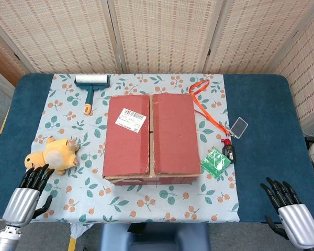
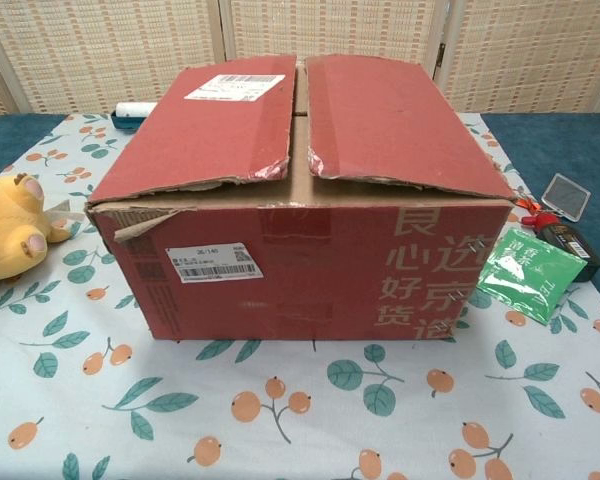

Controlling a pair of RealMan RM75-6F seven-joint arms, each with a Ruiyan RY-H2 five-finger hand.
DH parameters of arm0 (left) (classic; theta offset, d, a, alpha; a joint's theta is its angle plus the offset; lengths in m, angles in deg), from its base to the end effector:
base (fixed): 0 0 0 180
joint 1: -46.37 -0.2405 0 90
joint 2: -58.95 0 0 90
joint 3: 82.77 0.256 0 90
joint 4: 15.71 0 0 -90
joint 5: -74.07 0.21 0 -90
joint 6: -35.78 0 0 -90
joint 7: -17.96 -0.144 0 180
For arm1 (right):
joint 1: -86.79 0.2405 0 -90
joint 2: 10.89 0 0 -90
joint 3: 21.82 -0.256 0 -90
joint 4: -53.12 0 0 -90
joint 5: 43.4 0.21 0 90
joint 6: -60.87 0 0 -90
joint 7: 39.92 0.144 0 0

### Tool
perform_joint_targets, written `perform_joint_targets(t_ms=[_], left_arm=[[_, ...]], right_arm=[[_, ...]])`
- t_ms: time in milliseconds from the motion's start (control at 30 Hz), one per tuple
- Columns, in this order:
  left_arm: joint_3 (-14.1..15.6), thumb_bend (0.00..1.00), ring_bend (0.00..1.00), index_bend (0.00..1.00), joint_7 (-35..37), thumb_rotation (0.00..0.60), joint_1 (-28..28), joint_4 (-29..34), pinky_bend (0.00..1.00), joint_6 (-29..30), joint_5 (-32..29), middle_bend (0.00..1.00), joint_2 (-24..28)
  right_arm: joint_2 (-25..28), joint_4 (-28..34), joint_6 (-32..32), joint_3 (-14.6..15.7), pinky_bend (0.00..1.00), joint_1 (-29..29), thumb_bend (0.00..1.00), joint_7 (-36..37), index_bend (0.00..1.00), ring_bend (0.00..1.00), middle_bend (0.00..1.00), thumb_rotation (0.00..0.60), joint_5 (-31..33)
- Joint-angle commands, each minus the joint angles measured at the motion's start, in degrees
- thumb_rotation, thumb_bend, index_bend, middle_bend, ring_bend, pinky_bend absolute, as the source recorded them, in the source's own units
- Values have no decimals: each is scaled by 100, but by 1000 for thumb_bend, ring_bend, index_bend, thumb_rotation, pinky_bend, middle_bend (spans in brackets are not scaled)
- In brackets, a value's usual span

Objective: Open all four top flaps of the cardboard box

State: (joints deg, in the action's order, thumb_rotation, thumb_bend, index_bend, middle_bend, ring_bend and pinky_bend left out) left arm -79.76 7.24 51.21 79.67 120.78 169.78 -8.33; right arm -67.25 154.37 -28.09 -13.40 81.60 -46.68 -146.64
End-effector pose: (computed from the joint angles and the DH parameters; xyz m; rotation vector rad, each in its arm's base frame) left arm -0.2795 0.1551 0.1161 -1.6163 -0.8310 -0.8836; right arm -0.2825 -0.0838 0.1579 1.6165 -0.9393 0.7981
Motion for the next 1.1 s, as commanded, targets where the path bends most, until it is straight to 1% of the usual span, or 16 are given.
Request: perform_joint_targets(t_ms=[33,167,333,467,567,633,767,833,867,900,1033,1100], left_arm=[[-2,499,25,0,10,600,6,-28,21,-16,-42,0,-29],[-28,500,24,0,4,600,31,-50,20,-63,-97,0,-54],[-37,500,24,0,13,600,88,-72,21,-181,-154,0,-74],[-114,500,24,0,-60,600,153,-197,16,-215,-195,0,-102],[-162,500,24,0,122,600,205,-206,15,-261,-255,0,-39],[-199,500,24,0,276,600,237,-240,15,-270,-288,0,10],[-211,501,24,0,480,600,277,-273,15,-306,-301,0,60],[-231,501,24,0,580,600,295,-310,14,-320,-335,0,76],[-241,501,24,0,624,600,308,-333,14,-328,-348,0,82],[-300,500,24,0,663,600,331,-391,14,-326,-408,0,88],[-328,504,24,0,1074,600,405,-519,13,-515,-575,0,138],[-364,511,25,0,1177,600,413,-581,13,-510,-636,0,157]], right_arm=[[64,12,-10,-36,0,15,414,123,0,0,0,600,94],[130,-30,-136,-66,0,10,414,365,0,0,0,600,84],[68,-151,-255,-138,0,38,414,532,0,0,0,600,18],[-168,-409,-385,-259,0,260,414,1044,0,0,0,600,-344],[-161,-380,-295,-378,0,473,414,1135,0,0,0,600,-437],[-139,-311,-159,-456,0,676,414,1027,0,0,0,600,-608],[-64,-152,96,-450,0,889,415,1004,0,0,0,600,-753],[-41,-12,259,-502,0,1078,414,1002,0,0,0,600,-850],[-48,66,348,-579,0,1191,414,934,0,0,0,600,-855],[-142,207,496,-778,0,1434,414,811,0,0,0,600,-909],[-220,593,1105,-914,0,1886,414,953,0,0,0,600,-704],[-296,683,1263,-1041,0,2064,414,809,0,0,0,600,-658]])
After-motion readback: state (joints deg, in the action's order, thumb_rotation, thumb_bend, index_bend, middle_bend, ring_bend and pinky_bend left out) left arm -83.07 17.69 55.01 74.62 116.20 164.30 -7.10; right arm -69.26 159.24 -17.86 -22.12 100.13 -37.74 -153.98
